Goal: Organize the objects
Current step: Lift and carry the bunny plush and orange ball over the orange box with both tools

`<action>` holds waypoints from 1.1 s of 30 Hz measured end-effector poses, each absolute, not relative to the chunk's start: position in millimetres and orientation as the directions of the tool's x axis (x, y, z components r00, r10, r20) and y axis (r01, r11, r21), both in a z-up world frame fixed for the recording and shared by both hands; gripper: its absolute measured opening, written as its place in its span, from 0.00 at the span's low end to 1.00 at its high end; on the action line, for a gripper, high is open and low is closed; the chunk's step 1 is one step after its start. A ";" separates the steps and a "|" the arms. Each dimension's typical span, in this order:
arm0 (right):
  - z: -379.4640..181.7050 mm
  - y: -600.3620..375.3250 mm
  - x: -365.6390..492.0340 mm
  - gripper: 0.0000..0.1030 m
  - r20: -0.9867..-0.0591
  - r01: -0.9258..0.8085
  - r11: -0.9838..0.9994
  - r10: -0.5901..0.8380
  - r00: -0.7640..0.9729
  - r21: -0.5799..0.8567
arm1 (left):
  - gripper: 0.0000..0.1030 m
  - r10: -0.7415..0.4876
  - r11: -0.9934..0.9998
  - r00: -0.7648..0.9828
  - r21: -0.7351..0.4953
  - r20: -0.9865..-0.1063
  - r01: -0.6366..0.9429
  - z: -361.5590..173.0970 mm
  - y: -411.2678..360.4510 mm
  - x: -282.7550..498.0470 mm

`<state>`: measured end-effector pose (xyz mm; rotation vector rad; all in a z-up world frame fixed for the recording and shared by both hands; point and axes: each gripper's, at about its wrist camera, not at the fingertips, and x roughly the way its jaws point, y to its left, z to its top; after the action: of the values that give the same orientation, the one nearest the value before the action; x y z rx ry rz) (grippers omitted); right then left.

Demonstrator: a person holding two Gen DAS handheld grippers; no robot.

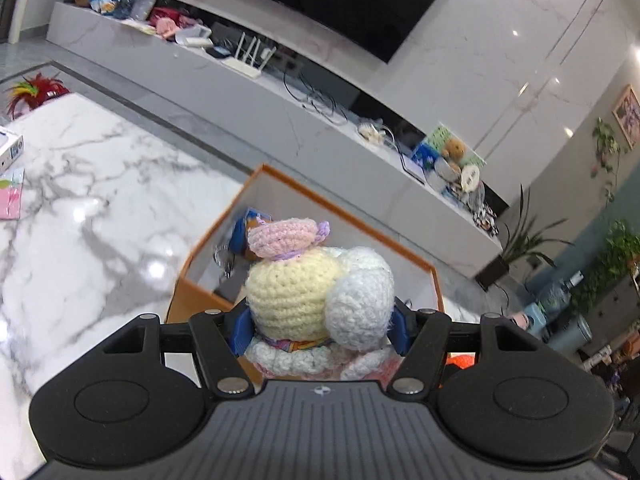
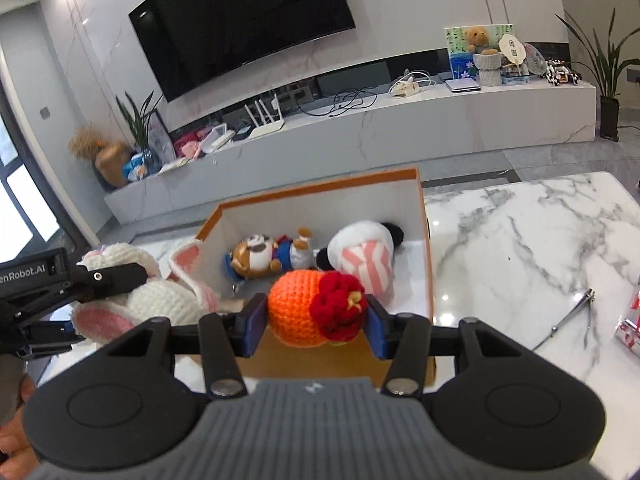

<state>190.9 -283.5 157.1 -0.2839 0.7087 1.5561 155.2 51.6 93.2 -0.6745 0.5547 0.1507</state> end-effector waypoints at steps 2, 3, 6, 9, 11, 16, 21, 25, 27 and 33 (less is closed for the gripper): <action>156.7 -278.9 188.2 0.51 -0.565 -0.967 0.038 0.817 -0.115 0.252 | 0.72 -0.010 0.790 0.850 -0.525 -0.527 -0.317 95.2 49.8 160.8; 155.9 -275.6 187.3 0.51 -0.566 -0.969 0.041 0.817 -0.109 0.246 | 0.72 0.007 0.798 0.851 -0.510 -0.526 -0.321 96.7 48.2 163.9; 153.1 -265.3 188.1 0.52 -0.563 -0.966 0.056 0.821 -0.099 0.252 | 0.72 0.042 0.812 0.854 -0.480 -0.519 -0.332 99.1 45.6 173.5; 150.3 -254.3 192.3 0.52 -0.560 -0.959 0.074 0.823 -0.096 0.273 | 0.72 0.036 0.824 0.853 -0.468 -0.520 -0.320 97.1 47.5 188.8; 147.5 -247.9 194.2 0.52 -0.563 -0.956 0.085 0.821 -0.093 0.282 | 0.72 0.029 0.828 0.852 -0.465 -0.522 -0.313 93.6 48.8 198.2; 135.1 -225.8 191.9 0.52 -0.600 -0.964 0.087 0.796 -0.085 0.252 | 0.72 0.049 0.853 0.832 -0.410 -0.552 -0.322 80.5 46.7 224.2; 118.9 -204.7 191.8 0.52 -0.631 -0.965 0.105 0.773 -0.072 0.239 | 0.72 0.068 0.850 0.812 -0.392 -0.579 -0.351 63.4 47.9 243.6; 107.1 -188.6 189.2 0.52 -0.662 -0.974 0.094 0.747 -0.069 0.208 | 0.72 0.061 0.855 0.798 -0.381 -0.599 -0.351 53.4 45.5 256.7; 103.8 -182.2 181.1 0.52 -0.680 -0.987 0.064 0.731 -0.054 0.147 | 0.72 0.066 0.860 0.789 -0.366 -0.611 -0.355 48.3 42.0 263.6; 88.8 -168.9 170.9 0.52 -0.731 -0.991 0.018 0.677 -0.087 0.134 | 0.72 0.080 0.876 0.757 -0.317 -0.648 -0.365 37.6 28.4 274.9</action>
<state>170.9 -168.9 88.8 -0.5440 0.7547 1.5080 274.9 28.4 37.6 -0.4485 0.6730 0.2515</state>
